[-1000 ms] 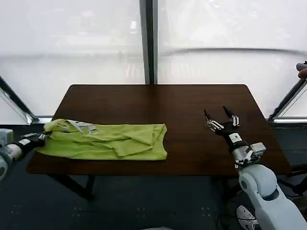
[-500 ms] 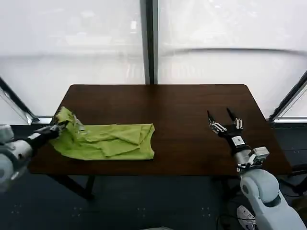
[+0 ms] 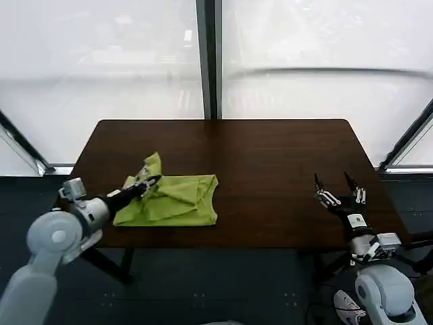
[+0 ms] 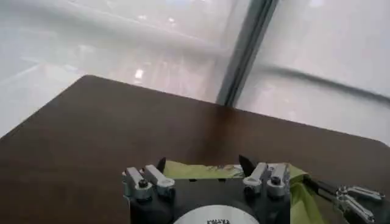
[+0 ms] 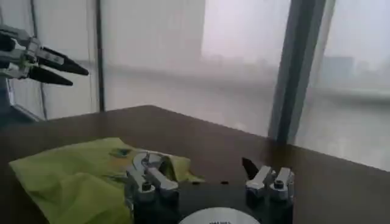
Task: Fold and organize the clothes.
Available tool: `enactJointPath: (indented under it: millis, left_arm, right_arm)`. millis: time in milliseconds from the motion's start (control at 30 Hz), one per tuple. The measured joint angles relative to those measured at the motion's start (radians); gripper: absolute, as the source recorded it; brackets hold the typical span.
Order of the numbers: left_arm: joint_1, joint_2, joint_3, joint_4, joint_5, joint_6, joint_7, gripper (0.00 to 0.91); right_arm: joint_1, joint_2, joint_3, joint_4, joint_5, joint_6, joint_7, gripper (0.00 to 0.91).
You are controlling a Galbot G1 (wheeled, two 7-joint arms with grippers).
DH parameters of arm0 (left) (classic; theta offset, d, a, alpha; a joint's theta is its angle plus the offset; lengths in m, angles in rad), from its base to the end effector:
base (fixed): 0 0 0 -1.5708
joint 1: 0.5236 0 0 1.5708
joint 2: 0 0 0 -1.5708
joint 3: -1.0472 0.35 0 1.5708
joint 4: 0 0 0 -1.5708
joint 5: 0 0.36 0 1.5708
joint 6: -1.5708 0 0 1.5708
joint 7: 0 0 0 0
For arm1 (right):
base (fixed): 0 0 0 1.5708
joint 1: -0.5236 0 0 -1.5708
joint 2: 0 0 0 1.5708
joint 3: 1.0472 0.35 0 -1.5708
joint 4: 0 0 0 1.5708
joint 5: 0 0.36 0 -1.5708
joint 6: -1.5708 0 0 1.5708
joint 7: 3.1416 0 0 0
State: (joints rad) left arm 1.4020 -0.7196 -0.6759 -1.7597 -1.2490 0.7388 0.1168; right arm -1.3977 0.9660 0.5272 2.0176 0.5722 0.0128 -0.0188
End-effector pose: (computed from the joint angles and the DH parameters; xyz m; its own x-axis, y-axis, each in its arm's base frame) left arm 0.2771 0.2477 -0.2581 -0.6463 0.3924 0.6544 0.0713 0.8849 -0.4603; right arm 0.2502 -0.1115 -0.2611 -0.9646 -0.2610 -0.0388 -0.2614 0.9652 0.0064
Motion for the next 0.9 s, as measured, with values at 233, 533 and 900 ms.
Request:
enactJointPath:
  millis: [233, 533, 900]
  left_arm:
    - [0.039, 0.002, -0.071, -0.072, 0.147, 0.003, -0.033, 0.0]
    - [0.121, 0.023, -0.289, -0.173, 0.456, 0.001, -0.03, 0.0]
    - [0.142, -0.029, -0.361, -0.321, 0.283, -0.001, -0.184, 0.0]
  right_arm:
    - [0.047, 0.025, -0.021, -0.022, 0.004, 0.001, 0.023, 0.878]
    - [0.06, 0.048, -0.031, -0.021, 0.0, -0.001, 0.043, 0.878]
    - [-0.06, 0.105, 0.078, 0.037, -0.025, -0.002, 0.036, 0.878]
